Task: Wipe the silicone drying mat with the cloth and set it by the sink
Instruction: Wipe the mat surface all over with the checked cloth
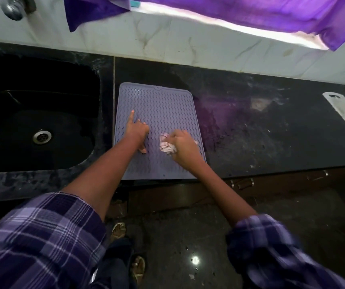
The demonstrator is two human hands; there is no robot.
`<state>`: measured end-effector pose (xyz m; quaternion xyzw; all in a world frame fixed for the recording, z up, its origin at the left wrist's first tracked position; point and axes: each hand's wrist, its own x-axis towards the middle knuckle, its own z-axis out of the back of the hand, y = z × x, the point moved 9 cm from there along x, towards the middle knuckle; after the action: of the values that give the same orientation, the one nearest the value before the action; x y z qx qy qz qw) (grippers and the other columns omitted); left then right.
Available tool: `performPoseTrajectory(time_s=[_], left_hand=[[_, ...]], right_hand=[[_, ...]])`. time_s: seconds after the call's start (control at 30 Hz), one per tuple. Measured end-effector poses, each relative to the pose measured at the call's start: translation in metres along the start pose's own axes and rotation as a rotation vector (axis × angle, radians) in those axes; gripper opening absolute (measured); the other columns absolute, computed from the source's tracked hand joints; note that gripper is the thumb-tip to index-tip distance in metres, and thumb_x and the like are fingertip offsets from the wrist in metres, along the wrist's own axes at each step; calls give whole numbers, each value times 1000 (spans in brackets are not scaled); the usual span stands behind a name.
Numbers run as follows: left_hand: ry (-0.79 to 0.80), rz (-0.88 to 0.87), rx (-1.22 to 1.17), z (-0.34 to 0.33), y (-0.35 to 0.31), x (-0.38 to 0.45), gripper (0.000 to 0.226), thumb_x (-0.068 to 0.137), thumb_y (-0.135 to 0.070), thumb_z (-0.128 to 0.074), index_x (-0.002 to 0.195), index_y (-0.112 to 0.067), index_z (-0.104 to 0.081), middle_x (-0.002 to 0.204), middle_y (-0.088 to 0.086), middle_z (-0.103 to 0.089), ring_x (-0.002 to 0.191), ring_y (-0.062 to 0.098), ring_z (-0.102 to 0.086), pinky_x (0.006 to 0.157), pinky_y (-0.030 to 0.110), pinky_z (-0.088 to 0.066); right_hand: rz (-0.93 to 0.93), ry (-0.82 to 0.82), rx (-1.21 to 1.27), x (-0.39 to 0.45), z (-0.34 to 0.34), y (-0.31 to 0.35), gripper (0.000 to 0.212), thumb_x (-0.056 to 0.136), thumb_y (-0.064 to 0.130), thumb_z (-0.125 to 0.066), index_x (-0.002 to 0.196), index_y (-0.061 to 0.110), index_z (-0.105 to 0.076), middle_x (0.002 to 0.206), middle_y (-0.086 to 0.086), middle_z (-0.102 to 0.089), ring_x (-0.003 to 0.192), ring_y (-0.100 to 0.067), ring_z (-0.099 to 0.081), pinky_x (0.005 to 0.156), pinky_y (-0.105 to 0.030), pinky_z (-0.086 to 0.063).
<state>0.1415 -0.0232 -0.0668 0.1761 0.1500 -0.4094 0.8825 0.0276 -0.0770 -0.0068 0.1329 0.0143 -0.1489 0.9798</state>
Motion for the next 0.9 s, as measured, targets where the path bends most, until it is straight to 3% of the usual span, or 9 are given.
performPoseTrajectory(time_s=[0.13,0.2,0.33,0.4,0.47,0.57,0.67,0.8,0.9], left_hand=[[15,5,16,-1,-2,0,81,69,-52,-77,134,-11,-51,139,7,-51,142,22,-34,117,53,11],[3,-4,1,-1,-3,2,80,70,-52,-76,135,-13,-51,140,6,-50,142,22,-33,117,53,12],[6,-3,-1,-1,-3,-1,82,69,-53,-76,135,-13,-50,142,5,-48,143,22,-30,117,54,12],[15,2,-3,0,-3,-1,81,68,-52,-77,133,-12,-50,141,6,-49,144,22,-30,117,53,12],[16,15,-5,1,-2,-2,79,67,-52,-78,130,-11,-52,139,8,-52,143,23,-31,118,52,12],[17,22,15,1,-1,-2,80,68,-53,-77,131,-11,-51,138,7,-53,143,23,-32,118,52,12],[13,3,25,-5,-2,2,83,69,-56,-74,137,-15,-49,144,4,-46,145,22,-27,116,54,14],[16,10,55,-5,-2,2,91,70,-58,-73,143,-15,-41,150,3,-40,146,21,-24,116,54,13],[15,-1,76,-6,-4,1,97,72,-57,-72,148,-10,-32,153,5,-35,147,22,-22,117,53,12]], right_hand=[[212,132,-298,-34,-71,43,45,92,11,-49,134,-3,-39,139,-21,-37,129,-35,-36,108,-40,-32],[283,205,-363,-60,-81,40,47,88,10,-54,132,0,-42,142,-22,-35,128,-36,-35,108,-43,-32],[63,430,-143,-44,-43,-1,27,83,13,-61,108,4,-63,109,-17,-65,83,-20,-55,76,-29,-47],[-50,279,-61,-13,-10,-16,25,83,14,-64,105,2,-65,102,-18,-67,80,-24,-58,70,-30,-46],[-45,121,-40,4,-3,-10,28,84,12,-62,111,2,-63,112,-19,-61,101,-32,-57,84,-36,-47],[-28,159,-120,-14,-51,5,38,92,7,-48,129,-2,-46,135,-22,-45,126,-37,-42,104,-41,-37],[149,163,-354,-57,-79,7,60,86,6,-58,138,-5,-31,144,-24,-32,133,-38,-31,112,-43,-28],[135,301,-210,-64,-65,-13,36,85,11,-60,120,2,-56,126,-17,-50,117,-32,-46,99,-40,-40],[-50,236,78,-35,-20,-25,13,79,7,-66,90,2,-66,92,-20,-63,85,-28,-60,69,-30,-47]])
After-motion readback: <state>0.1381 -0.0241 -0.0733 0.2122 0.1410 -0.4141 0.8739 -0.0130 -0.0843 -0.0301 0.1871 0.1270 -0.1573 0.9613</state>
